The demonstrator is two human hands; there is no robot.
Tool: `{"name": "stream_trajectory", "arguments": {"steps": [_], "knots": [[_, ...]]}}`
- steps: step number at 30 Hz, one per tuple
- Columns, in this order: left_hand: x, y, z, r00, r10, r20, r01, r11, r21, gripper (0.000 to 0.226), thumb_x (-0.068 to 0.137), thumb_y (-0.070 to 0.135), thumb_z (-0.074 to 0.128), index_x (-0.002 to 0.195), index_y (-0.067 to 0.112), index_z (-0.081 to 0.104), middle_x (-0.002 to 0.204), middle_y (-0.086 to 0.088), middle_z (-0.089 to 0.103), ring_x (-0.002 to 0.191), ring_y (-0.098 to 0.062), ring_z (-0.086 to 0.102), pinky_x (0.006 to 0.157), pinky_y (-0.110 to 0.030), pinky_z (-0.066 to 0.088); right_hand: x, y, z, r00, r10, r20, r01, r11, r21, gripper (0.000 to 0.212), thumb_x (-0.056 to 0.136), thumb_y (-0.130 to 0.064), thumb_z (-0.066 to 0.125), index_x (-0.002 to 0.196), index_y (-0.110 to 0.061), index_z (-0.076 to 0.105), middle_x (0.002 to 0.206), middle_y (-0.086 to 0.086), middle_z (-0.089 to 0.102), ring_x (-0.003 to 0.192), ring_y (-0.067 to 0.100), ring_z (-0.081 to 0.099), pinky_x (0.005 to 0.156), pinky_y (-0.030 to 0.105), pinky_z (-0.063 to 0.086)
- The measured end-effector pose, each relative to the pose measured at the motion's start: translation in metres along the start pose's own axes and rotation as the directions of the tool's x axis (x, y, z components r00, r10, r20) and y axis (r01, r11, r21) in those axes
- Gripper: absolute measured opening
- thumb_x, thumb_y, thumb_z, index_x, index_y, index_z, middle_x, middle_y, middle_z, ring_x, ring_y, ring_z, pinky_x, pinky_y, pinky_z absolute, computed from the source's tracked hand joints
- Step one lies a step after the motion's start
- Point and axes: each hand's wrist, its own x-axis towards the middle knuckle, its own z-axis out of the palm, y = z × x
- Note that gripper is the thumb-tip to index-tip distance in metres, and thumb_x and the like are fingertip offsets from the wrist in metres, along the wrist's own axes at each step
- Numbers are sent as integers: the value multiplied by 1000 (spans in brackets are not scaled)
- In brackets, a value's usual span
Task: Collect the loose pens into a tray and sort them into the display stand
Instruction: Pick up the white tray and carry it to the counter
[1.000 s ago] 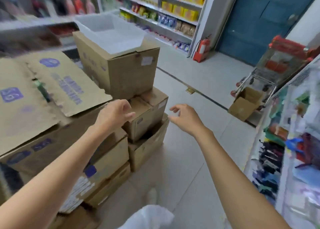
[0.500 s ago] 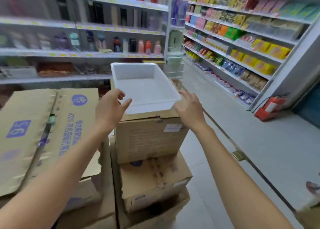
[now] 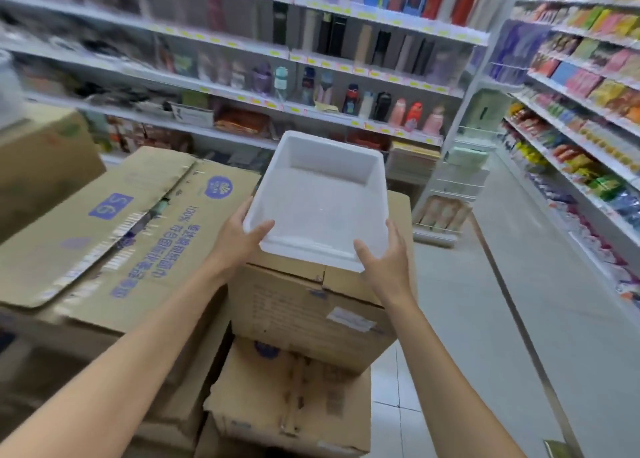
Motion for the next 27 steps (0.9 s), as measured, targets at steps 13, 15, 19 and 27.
{"name": "stream_trajectory", "arguments": {"steps": [13, 15, 19, 27], "knots": [[-131, -14, -96, 904, -67, -422, 0, 988, -156, 54, 93, 21, 69, 143, 24, 48, 128, 7, 64, 115, -7, 62, 89, -21, 52, -64, -58, 79, 939, -189, 289, 118, 962, 245, 83, 87, -23, 74, 154, -17, 25, 144, -12, 40, 129, 7, 41, 102, 21, 34], [-167, -21, -128, 862, -89, -499, 10, 987, -158, 53, 93, 24, 69, 141, 25, 49, 127, 10, 64, 115, -4, 61, 91, -23, 52, -90, -71, 110, 910, -213, 355, 118, 955, 271, 88, 86, -25, 75, 156, -18, 22, 153, -7, 36, 137, 12, 37, 110, 27, 33], [-244, -42, -196, 713, -144, -687, 29, 984, -177, 52, 89, 17, 74, 134, 28, 50, 122, 16, 63, 108, 6, 61, 87, -20, 52, -151, -96, 179, 844, -282, 456, 146, 939, 311, 81, 83, -21, 78, 149, -18, 31, 137, -13, 42, 126, 6, 42, 97, 6, 38], [-405, -95, -349, 435, -243, -867, 180, 967, -181, 84, 59, 18, 76, 138, 12, 46, 131, -3, 56, 114, -15, 55, 74, -12, 50, -309, -140, 346, 646, -315, 695, 119, 941, 317, 70, 81, -22, 78, 138, -24, 36, 131, -8, 48, 123, 12, 47, 103, 32, 47]]}}
